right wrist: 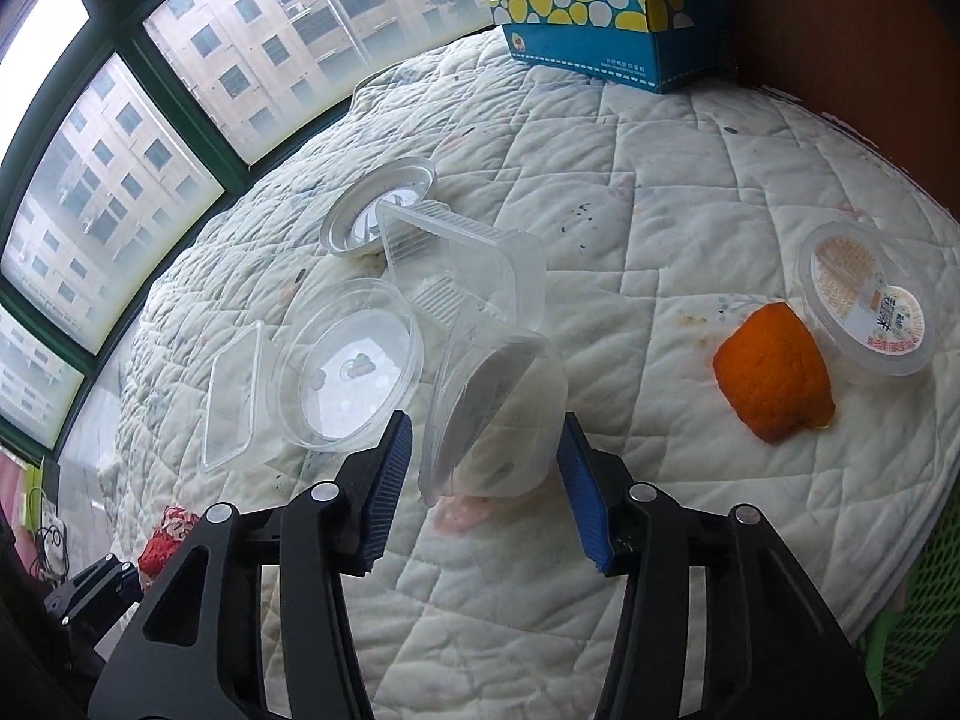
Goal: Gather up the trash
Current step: 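Grasp a second clear plastic cup with the right tool, then drop the cup into the basket with the right tool while the left tool carries the paper ball toward it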
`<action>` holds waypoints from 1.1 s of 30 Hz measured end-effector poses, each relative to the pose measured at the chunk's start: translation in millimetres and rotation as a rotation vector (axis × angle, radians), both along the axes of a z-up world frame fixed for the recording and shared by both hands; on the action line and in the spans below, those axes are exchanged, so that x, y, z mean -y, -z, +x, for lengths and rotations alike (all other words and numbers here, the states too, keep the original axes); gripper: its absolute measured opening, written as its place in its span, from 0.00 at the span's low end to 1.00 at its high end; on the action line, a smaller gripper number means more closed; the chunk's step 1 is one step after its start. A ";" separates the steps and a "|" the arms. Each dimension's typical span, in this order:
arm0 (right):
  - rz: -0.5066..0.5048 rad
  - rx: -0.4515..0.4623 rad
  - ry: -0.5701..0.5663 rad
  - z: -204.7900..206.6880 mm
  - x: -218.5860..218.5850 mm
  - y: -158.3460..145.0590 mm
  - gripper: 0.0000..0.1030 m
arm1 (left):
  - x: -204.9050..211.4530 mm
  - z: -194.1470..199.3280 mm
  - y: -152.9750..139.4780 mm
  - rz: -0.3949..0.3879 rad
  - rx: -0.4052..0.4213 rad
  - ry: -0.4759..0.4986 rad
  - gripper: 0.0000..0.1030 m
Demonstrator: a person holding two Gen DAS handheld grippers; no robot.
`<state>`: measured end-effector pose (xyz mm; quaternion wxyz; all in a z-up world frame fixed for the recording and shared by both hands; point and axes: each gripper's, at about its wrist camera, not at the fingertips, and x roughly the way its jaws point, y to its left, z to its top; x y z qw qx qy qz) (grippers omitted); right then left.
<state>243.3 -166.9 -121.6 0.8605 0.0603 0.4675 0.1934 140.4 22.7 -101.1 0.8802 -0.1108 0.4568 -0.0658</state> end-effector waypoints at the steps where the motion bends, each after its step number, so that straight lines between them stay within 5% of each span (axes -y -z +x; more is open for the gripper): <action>1: -0.004 0.002 0.000 -0.8 0.3 0.2 0.42 | 0.0 -0.1 0.2 0.002 0.000 0.000 0.51; 20: -0.026 0.093 0.044 -55.3 53.7 -30.2 0.37 | 38.9 -4.3 -12.7 0.015 0.021 0.067 0.51; 33: -0.096 0.108 0.229 -97.4 173.6 -45.0 0.37 | 112.9 -5.5 -28.6 0.022 0.049 0.200 0.51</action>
